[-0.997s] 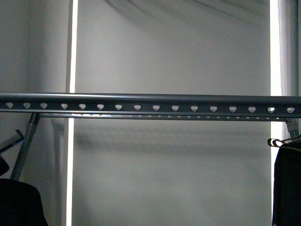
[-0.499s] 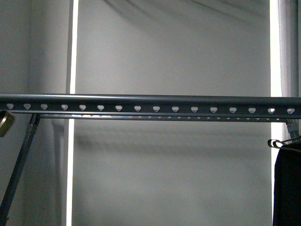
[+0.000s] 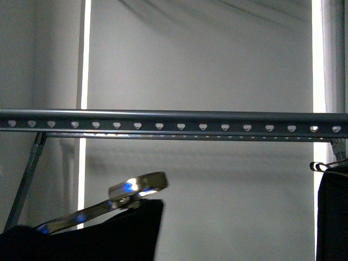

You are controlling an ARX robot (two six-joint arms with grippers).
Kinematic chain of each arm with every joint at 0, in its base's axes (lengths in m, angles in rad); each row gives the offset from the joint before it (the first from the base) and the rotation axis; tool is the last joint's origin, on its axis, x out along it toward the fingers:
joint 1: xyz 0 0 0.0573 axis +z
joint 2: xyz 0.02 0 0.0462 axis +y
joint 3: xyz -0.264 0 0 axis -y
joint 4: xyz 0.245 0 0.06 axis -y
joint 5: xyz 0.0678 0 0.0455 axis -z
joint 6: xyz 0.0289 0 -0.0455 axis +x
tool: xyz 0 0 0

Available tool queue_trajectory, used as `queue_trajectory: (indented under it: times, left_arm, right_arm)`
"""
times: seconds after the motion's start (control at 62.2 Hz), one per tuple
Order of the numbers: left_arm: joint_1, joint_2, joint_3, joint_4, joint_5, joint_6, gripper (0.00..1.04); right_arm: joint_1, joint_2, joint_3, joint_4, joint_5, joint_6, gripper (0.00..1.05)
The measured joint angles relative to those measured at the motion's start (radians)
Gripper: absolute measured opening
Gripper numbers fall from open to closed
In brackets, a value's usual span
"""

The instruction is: Hang clothes on hanger

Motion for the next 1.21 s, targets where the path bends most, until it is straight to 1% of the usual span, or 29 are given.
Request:
queue_trajectory:
  times: [0.048, 0.177, 0.257, 0.338, 0.466, 0.579, 0.868, 0.885, 0.901, 0.917, 0.949, 0.965, 0.997, 1.013, 1.045, 1.077, 1.11, 1.142, 1.174, 1.206]
  left_arm:
    - [-0.027, 0.046, 0.048, 0.04, -0.014, 0.131, 0.04]
    - [-0.077, 0.133, 0.131, 0.108, -0.019, 0.364, 0.04]
    - [-0.121, 0.204, 0.194, 0.136, -0.063, 0.542, 0.04]
    - [-0.153, 0.259, 0.247, 0.186, -0.072, 0.651, 0.04]
    - [-0.197, 0.307, 0.307, 0.244, -0.063, 0.713, 0.04]
    - [-0.245, 0.319, 0.32, 0.383, -0.008, 0.779, 0.04]
    - [-0.253, 0.32, 0.32, 0.396, -0.004, 0.793, 0.04]
    - [-0.253, 0.32, 0.32, 0.396, -0.004, 0.794, 0.04]
    - [-0.253, 0.32, 0.32, 0.396, -0.004, 0.794, 0.04]
    - [-0.253, 0.32, 0.32, 0.396, -0.003, 0.794, 0.04]
    - [-0.253, 0.32, 0.32, 0.396, -0.004, 0.794, 0.04]
    - [-0.251, 0.32, 0.32, 0.396, -0.005, 0.794, 0.04]
    - [-0.251, 0.32, 0.32, 0.396, -0.007, 0.795, 0.04]
    - [-0.251, 0.32, 0.32, 0.396, -0.008, 0.795, 0.04]
    - [-0.253, 0.32, 0.32, 0.396, -0.006, 0.795, 0.04]
    - [-0.255, 0.32, 0.32, 0.396, -0.004, 0.796, 0.04]
    - [-0.255, 0.32, 0.32, 0.396, -0.004, 0.796, 0.04]
    - [-0.255, 0.32, 0.32, 0.396, -0.004, 0.796, 0.04]
    - [-0.254, 0.321, 0.32, 0.396, -0.005, 0.796, 0.04]
    - [-0.252, 0.321, 0.32, 0.396, -0.006, 0.797, 0.04]
  right_arm:
    - [0.0, 0.0, 0.0, 0.0, 0.0, 0.0, 0.97]
    - [0.0, 0.0, 0.0, 0.0, 0.0, 0.0, 0.97]
    - [0.0, 0.0, 0.0, 0.0, 0.0, 0.0, 0.97]
    - [0.0, 0.0, 0.0, 0.0, 0.0, 0.0, 0.97]
    - [0.0, 0.0, 0.0, 0.0, 0.0, 0.0, 0.97]
    - [0.0, 0.0, 0.0, 0.0, 0.0, 0.0, 0.97]
    - [0.0, 0.0, 0.0, 0.0, 0.0, 0.0, 0.97]
    - [-0.005, 0.003, 0.0, -0.003, -0.021, 0.002, 0.97]
    - [-0.026, 0.02, 0.01, -0.021, -0.07, 0.003, 0.97]
    - [-0.043, 0.031, 0.017, -0.03, -0.141, 0.003, 0.97]
    - [-0.087, 0.069, 0.03, -0.035, -0.247, -0.004, 0.97]
    - [-0.136, 0.118, 0.046, -0.024, -0.354, -0.012, 0.97]
    - [-0.184, 0.171, 0.064, -0.003, -0.451, -0.024, 0.97]
    - [-0.208, 0.198, 0.073, 0.01, -0.493, -0.033, 0.97]
    - [-0.301, 0.305, 0.117, 0.076, -0.648, -0.06, 0.97]
    - [-0.373, 0.406, 0.164, 0.154, -0.755, -0.105, 0.97]
    - [-0.395, 0.475, 0.2, 0.207, -0.801, -0.153, 0.97]
    - [-0.398, 0.517, 0.228, 0.224, -0.818, -0.192, 0.97]
    - [-0.393, 0.575, 0.271, 0.23, -0.823, -0.275, 0.97]
    - [-0.386, 0.61, 0.297, 0.235, -0.82, -0.315, 0.97]
